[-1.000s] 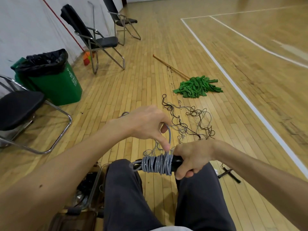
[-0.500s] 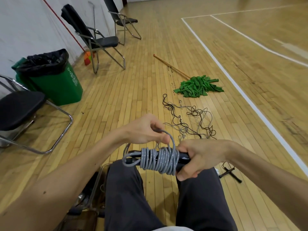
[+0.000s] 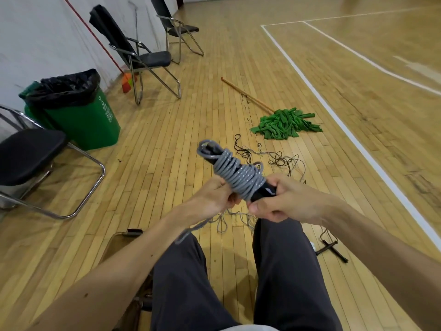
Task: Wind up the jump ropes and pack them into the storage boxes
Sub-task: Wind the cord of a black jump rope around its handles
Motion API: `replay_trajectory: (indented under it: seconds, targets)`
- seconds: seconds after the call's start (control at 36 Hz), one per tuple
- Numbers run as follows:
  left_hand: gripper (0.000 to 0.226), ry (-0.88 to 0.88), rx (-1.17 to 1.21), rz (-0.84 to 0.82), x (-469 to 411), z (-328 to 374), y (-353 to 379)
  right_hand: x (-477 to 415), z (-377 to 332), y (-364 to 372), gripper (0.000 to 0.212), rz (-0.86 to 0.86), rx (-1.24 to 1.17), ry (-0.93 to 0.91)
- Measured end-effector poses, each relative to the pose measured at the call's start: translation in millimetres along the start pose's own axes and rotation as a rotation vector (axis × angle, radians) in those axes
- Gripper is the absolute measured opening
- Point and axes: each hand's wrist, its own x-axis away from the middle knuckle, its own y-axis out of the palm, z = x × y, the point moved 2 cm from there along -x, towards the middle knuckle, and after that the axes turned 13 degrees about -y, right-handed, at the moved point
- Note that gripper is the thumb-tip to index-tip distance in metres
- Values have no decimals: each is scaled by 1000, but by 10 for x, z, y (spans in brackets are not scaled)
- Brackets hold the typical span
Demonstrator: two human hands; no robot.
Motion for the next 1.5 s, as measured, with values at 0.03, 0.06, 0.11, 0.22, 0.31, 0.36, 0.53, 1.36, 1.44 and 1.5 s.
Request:
replay_trajectory:
  seconds: [0.03, 0.06, 0.11, 0.22, 0.31, 0.36, 0.53, 1.36, 1.44, 1.5]
  targets:
    - [33, 19, 55, -31, 17, -6, 25, -4, 2, -25, 19, 38, -4, 1]
    - [38, 29, 94, -56, 49, -2, 36, -11, 1, -52, 19, 75, -8, 4]
    - [43, 0, 126, -56, 83, -27, 45, -15, 7, -106, 18, 141, 13, 26]
    - [43, -23, 121, -55, 72, -56, 59, -12, 64, -178, 14, 234, 75, 97]
    - [39, -37, 66, -62, 83, -113, 72, -34, 133, -217, 16, 308, 63, 149]
    - [36, -32, -12, -59, 100, -123, 92, -48, 195, -262, 14, 363, 73, 174]
    - [34, 24, -320, 70, 66, -181, 105, -61, 374, -361, 14, 447, 148, 253]
    - [37, 400, -1541, 177, 80, 208, -26, -159, 789, -354, 16, 304, 213, 638]
    - [48, 513, -1566, 178, 71, 237, -71, -150, 768, -324, 15, 179, 227, 699]
    - [50, 594, -1564, 195, 64, 247, -98, -141, 752, -300, 15, 105, 227, 738]
